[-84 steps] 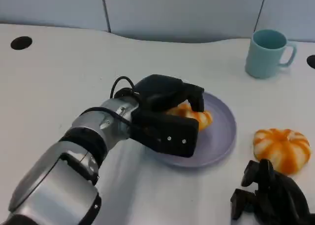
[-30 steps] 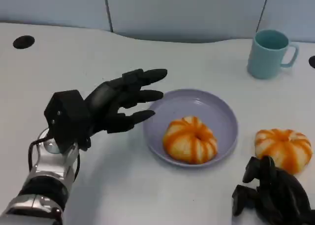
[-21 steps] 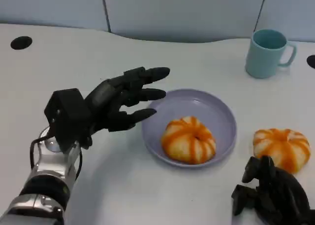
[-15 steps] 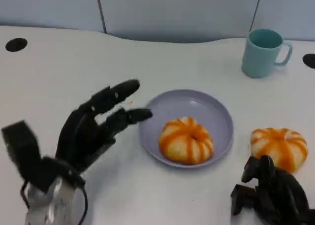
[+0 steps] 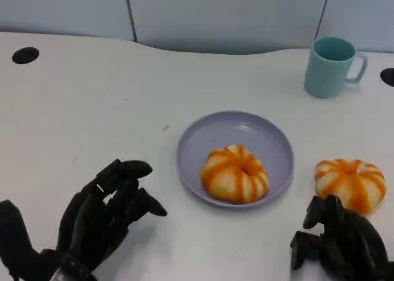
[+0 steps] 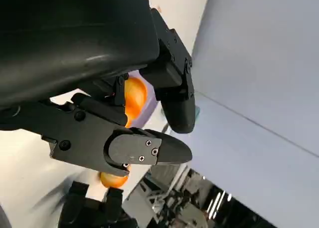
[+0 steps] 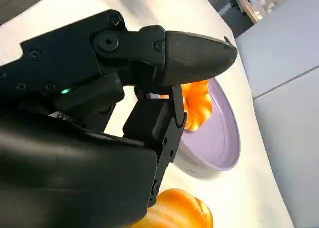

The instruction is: Grasp the bread from the table and place it into the plate.

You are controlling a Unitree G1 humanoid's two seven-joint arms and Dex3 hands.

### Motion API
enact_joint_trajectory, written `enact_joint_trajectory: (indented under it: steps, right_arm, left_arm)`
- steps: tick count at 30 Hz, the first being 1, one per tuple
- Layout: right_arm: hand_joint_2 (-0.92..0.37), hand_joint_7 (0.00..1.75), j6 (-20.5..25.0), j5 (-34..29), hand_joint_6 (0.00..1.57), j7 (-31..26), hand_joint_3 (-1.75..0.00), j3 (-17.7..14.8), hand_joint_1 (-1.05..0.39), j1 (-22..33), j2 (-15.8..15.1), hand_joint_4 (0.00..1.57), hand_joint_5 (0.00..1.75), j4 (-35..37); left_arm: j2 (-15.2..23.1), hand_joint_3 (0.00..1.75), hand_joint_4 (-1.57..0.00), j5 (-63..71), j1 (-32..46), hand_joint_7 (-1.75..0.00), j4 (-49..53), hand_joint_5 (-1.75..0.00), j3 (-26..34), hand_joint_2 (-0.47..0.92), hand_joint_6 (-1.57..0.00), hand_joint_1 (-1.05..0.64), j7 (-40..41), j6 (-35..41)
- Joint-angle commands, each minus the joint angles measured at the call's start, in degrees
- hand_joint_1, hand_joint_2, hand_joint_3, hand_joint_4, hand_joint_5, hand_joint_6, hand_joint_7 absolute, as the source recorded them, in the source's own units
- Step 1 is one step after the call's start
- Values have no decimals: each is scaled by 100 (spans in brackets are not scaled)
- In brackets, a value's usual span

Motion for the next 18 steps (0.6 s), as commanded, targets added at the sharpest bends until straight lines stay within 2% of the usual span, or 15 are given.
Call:
enact_joint_trajectory:
  steps: [1, 7, 16, 18]
  right_arm:
    - [-92, 125, 94, 16, 119, -52, -54, -74, -45, 88, -93, 132, 131, -56]
    - [-92, 125, 82, 64, 117, 55, -55, -122, -46, 76, -134, 130, 129, -9]
    - [-92, 130, -22, 53, 114, 79, -60, -226, -43, -55, -139, 132, 131, 197]
    - [-92, 131, -8, 52, 114, 62, -56, -248, -44, -70, -127, 133, 130, 213]
  left_arm:
    - [23, 34, -76, 184, 162, -172, -77, -174, 29, 92, -44, -62, 283, 36]
    - [-2, 34, -86, 381, 29, -175, 256, -175, 83, 92, -53, -61, 309, -302]
    - [-18, 28, -86, 647, -214, -175, 945, -175, 136, 92, -57, -64, 296, -728]
    - [-17, 29, -85, 694, -224, -175, 970, -175, 125, 92, -57, -63, 293, -781]
